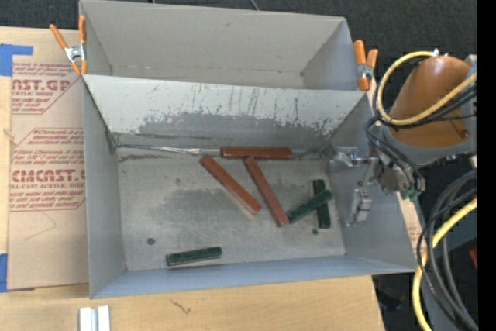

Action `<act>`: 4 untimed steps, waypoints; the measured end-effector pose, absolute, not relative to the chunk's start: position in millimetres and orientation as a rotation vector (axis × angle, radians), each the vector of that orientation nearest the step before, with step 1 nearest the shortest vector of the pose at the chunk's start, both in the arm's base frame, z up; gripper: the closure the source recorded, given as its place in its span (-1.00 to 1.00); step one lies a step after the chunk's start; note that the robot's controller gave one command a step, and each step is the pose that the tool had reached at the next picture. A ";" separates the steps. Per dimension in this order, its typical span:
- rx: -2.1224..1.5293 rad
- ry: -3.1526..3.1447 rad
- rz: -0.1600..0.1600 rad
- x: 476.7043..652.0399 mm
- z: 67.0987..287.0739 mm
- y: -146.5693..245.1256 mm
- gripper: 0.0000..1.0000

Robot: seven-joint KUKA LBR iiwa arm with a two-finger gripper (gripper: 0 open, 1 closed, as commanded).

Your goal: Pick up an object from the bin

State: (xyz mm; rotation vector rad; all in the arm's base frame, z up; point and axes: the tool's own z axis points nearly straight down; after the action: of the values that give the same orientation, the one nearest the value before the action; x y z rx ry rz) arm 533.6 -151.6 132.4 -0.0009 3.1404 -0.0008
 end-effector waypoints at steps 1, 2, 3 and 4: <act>-0.710 3.064 0.002 546.5 71.7 -117.3 1.00; -0.710 3.064 0.002 546.6 71.7 -117.3 1.00; -0.690 3.060 -0.002 537.6 218.4 -149.3 1.00; -0.691 3.061 0.000 537.1 217.7 -149.0 -1.00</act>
Offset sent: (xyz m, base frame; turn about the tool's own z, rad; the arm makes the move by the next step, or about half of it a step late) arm 0.0000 0.0000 0.0000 0.0000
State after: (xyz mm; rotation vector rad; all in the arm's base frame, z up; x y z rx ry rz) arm 537.1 -149.0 217.7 -0.6908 3.0614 0.0004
